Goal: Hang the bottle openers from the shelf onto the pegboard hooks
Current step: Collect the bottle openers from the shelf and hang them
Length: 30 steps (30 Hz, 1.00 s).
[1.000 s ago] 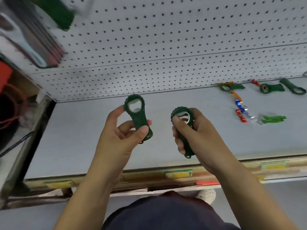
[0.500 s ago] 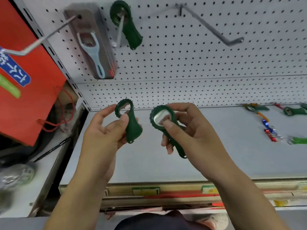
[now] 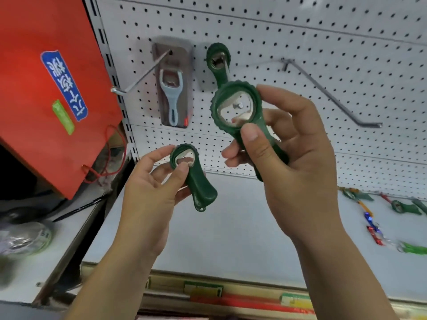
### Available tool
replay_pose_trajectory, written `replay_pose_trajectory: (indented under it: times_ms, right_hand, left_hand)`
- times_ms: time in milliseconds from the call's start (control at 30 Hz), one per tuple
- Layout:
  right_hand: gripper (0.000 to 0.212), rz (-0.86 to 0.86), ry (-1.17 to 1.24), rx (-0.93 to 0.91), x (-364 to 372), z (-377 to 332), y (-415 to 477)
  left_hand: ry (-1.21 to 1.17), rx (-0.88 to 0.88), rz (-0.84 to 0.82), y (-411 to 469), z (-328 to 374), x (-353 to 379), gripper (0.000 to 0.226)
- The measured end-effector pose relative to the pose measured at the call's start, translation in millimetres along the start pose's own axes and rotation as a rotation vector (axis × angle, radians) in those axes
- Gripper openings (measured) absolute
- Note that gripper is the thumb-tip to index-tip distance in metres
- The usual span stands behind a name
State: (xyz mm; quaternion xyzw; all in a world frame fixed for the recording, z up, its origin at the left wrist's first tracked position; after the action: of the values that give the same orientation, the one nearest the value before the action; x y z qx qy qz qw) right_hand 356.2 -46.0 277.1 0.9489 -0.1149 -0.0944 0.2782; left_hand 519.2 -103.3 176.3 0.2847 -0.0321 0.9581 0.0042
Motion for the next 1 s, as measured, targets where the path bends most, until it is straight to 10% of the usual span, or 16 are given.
replay_pose_trajectory:
  times_ms: [467, 1000]
  right_hand:
    - [0.031, 0.038, -0.263, 0.153, -4, 23, 8]
    - [0.023, 0.107, -0.353, -0.100, -18, -12, -17]
  left_hand:
    - [0.117, 0.286, -0.052, -17, 39, 13, 0.023]
    - [0.120, 0.430, -0.231, -29, 68, 77, 0.012]
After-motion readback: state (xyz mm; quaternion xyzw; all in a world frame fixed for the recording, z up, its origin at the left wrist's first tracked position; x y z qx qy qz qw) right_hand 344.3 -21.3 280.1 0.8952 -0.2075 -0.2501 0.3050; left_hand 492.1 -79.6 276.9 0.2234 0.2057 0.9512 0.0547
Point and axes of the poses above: each hand's wrist, its own y-axis towards the middle knuckle, its own x-axis out of the palm, z = x × y, the point moved 5 cm from there along y, towards the middle knuckle, and after that the axes turned 13 degrees about -y, right-handed, at the moved point
